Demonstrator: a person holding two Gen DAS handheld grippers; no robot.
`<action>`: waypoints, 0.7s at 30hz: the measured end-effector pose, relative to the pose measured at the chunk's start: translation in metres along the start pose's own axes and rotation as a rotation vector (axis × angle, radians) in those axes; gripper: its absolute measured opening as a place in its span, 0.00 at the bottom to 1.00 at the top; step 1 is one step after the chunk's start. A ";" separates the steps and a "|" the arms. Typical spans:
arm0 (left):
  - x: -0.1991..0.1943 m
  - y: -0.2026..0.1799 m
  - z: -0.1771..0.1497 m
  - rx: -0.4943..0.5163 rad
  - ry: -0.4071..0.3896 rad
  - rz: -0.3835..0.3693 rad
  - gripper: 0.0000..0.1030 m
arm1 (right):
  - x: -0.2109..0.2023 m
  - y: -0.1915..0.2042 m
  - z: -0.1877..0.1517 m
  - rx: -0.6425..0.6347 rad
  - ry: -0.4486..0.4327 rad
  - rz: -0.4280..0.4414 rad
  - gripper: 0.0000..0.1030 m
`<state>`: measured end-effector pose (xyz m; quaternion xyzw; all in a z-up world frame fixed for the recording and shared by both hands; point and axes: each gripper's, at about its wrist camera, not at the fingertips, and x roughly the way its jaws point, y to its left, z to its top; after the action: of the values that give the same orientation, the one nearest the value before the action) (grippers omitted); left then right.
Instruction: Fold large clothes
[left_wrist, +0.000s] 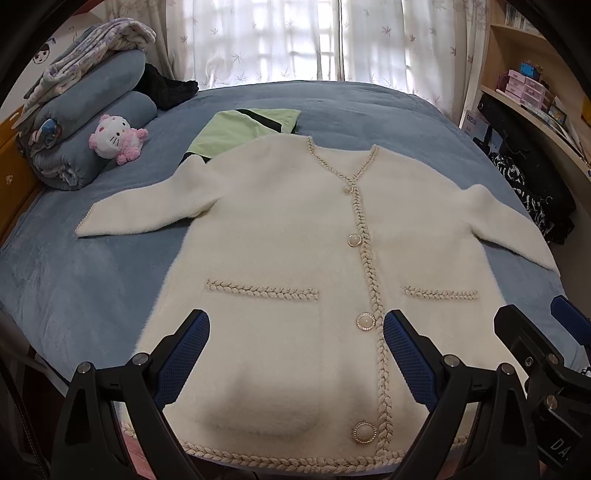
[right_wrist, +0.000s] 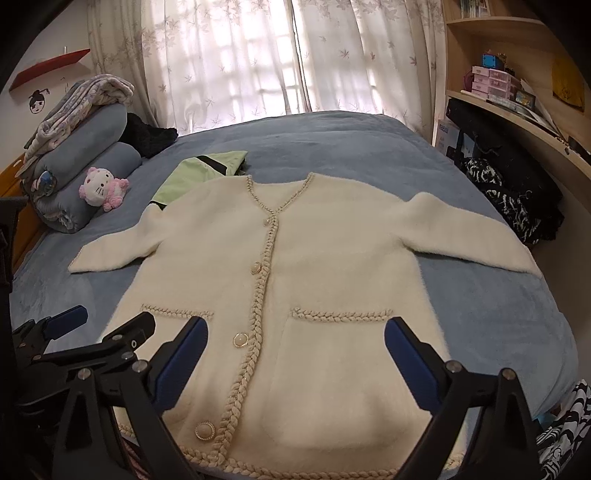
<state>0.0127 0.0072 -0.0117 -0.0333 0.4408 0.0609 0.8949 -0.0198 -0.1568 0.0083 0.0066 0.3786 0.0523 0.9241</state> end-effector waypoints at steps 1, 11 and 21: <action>0.000 0.000 0.000 0.000 0.000 0.000 0.91 | 0.001 -0.001 0.001 0.001 0.007 0.002 0.94; 0.000 -0.003 -0.002 0.011 -0.005 -0.001 0.91 | 0.007 -0.007 -0.003 0.031 0.036 0.001 0.93; -0.003 -0.008 0.001 0.039 -0.001 -0.010 0.91 | 0.003 -0.013 -0.002 0.036 0.025 0.006 0.91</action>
<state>0.0127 -0.0012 -0.0089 -0.0180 0.4411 0.0479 0.8960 -0.0179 -0.1692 0.0047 0.0236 0.3909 0.0485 0.9188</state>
